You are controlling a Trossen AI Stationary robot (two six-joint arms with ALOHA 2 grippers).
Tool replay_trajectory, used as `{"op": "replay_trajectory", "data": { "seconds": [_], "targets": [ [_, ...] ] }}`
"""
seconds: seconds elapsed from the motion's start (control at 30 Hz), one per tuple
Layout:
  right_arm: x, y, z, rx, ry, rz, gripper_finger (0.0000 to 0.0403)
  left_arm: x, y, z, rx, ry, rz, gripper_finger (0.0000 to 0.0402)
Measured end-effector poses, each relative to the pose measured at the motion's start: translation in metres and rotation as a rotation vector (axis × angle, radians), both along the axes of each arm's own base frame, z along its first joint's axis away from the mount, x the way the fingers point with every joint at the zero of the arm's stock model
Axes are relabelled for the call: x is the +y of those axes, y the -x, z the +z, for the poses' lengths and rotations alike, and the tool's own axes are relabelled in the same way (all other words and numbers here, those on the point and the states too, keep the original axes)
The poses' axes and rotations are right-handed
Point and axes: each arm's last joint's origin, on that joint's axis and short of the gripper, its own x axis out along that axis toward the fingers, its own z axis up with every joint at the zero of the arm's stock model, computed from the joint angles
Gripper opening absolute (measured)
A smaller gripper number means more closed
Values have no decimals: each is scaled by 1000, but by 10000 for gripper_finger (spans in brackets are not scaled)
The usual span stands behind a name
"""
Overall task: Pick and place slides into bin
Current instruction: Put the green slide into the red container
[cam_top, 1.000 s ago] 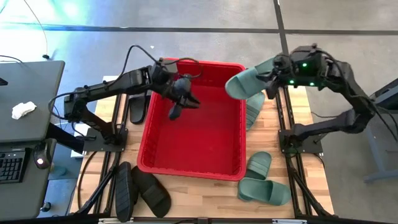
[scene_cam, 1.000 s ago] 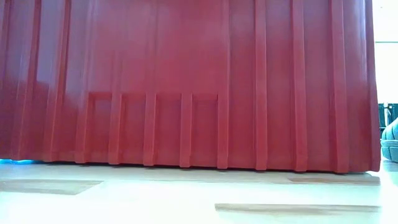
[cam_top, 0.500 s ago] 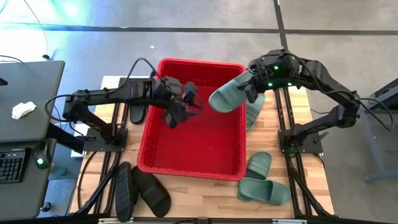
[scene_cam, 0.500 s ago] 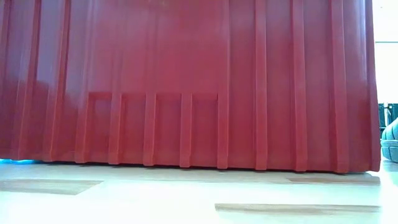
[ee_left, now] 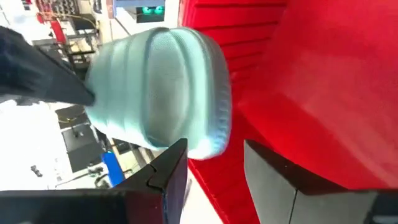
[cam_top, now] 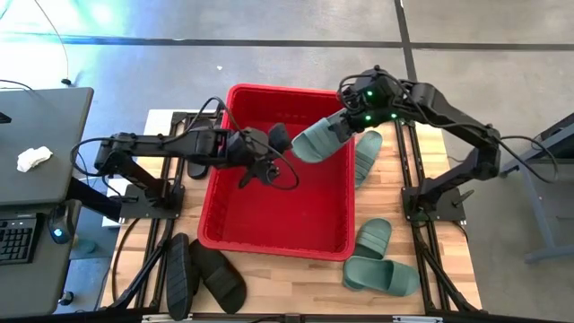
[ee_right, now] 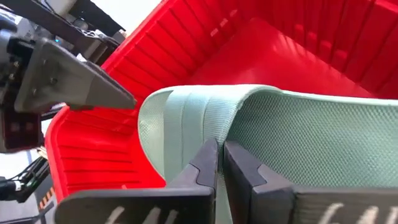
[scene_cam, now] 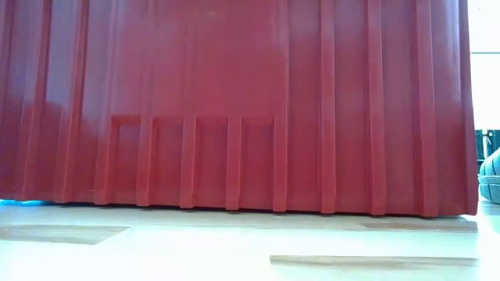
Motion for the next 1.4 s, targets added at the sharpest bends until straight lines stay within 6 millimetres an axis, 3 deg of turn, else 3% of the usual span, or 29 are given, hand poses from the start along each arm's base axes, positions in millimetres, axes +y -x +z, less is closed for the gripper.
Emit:
{"op": "replay_trajectory", "data": {
  "seconds": [0.47, 0.8, 0.9, 1.1, 1.4],
  "targets": [
    [-1, -6, 2, -66, -51, 32, 0, -4, -21, -23, 83, -22, -53, 143],
    [-1, -6, 2, -70, -68, 41, 0, -7, -30, -20, 9, -72, -10, 140],
    [-1, -6, 2, -69, -69, 42, 0, -6, -29, -20, 5, -89, 22, 118],
    [-1, -6, 2, -63, -69, 40, 0, -5, -28, -19, 7, -113, 57, 25],
    [-1, -7, 2, -65, -30, 85, 16, -6, -23, -21, 92, -188, 103, 29]
  ]
}}
